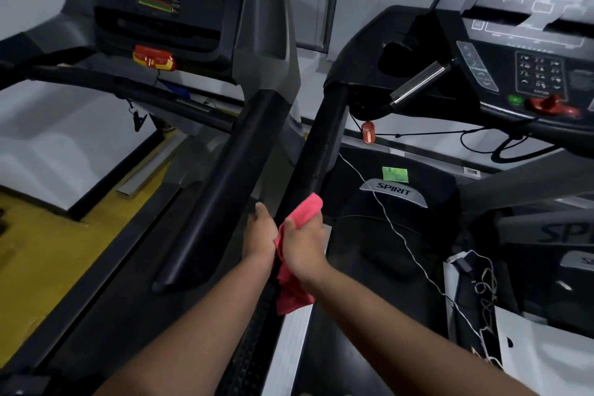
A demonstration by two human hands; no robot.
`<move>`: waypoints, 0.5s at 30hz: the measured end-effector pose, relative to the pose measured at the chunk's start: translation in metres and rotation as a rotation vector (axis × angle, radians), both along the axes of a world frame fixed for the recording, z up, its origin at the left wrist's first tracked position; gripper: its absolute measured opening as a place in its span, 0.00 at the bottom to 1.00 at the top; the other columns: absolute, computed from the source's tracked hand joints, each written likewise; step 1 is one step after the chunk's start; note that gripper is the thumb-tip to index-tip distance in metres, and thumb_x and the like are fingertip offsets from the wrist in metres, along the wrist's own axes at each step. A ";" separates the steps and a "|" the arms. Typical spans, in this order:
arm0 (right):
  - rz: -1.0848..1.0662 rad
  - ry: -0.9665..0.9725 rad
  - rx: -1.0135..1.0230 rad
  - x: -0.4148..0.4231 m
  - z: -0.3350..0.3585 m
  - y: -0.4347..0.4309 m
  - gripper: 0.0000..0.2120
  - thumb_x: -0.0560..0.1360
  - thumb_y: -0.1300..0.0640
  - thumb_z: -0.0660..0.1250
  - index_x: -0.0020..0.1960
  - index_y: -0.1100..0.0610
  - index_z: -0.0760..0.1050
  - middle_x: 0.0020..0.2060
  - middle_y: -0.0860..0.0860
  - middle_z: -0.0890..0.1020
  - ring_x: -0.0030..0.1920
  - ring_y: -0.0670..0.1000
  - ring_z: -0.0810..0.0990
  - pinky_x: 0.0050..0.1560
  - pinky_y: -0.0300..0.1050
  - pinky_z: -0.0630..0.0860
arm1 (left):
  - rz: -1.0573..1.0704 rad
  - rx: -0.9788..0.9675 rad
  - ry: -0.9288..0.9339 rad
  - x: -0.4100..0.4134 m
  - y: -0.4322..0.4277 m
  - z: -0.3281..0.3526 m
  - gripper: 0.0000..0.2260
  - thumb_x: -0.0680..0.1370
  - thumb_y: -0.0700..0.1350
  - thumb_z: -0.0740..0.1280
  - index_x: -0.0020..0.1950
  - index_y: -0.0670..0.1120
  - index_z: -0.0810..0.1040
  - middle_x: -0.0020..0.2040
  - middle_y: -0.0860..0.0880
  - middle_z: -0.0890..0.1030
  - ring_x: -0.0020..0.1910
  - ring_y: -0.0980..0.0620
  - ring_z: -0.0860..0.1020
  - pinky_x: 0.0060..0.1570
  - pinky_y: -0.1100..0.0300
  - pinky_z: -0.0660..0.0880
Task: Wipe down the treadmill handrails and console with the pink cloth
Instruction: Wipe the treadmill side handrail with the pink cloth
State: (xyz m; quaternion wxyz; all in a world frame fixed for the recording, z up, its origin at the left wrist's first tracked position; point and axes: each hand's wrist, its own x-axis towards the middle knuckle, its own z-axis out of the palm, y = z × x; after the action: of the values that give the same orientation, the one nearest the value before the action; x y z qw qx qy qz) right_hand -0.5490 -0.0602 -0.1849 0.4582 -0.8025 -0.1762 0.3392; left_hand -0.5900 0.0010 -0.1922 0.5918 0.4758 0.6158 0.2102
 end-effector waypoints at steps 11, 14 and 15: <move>-0.183 0.202 0.190 0.025 -0.008 0.019 0.23 0.80 0.44 0.52 0.57 0.61 0.73 0.48 0.54 0.79 0.48 0.54 0.78 0.51 0.46 0.73 | 0.014 0.050 0.034 -0.001 -0.006 -0.003 0.22 0.82 0.53 0.50 0.68 0.41 0.71 0.66 0.41 0.74 0.65 0.41 0.72 0.67 0.49 0.65; -0.249 0.680 0.312 0.038 -0.012 0.011 0.21 0.82 0.46 0.52 0.51 0.60 0.77 0.44 0.57 0.81 0.44 0.54 0.80 0.44 0.40 0.78 | -0.016 0.041 0.054 0.000 -0.004 -0.005 0.23 0.83 0.53 0.50 0.70 0.41 0.68 0.69 0.41 0.72 0.67 0.41 0.70 0.66 0.52 0.64; -0.263 0.820 0.327 0.040 -0.018 0.012 0.20 0.81 0.45 0.54 0.48 0.59 0.77 0.41 0.57 0.81 0.42 0.54 0.79 0.43 0.42 0.78 | -0.021 0.042 0.054 0.000 -0.004 -0.008 0.23 0.82 0.54 0.50 0.70 0.42 0.67 0.68 0.41 0.72 0.66 0.42 0.70 0.66 0.51 0.65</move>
State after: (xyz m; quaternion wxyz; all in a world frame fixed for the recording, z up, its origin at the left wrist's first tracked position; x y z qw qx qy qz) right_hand -0.5088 -0.0485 -0.2024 0.6498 -0.5346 0.0717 0.5356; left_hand -0.5901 -0.0029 -0.2001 0.5670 0.5002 0.6218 0.2042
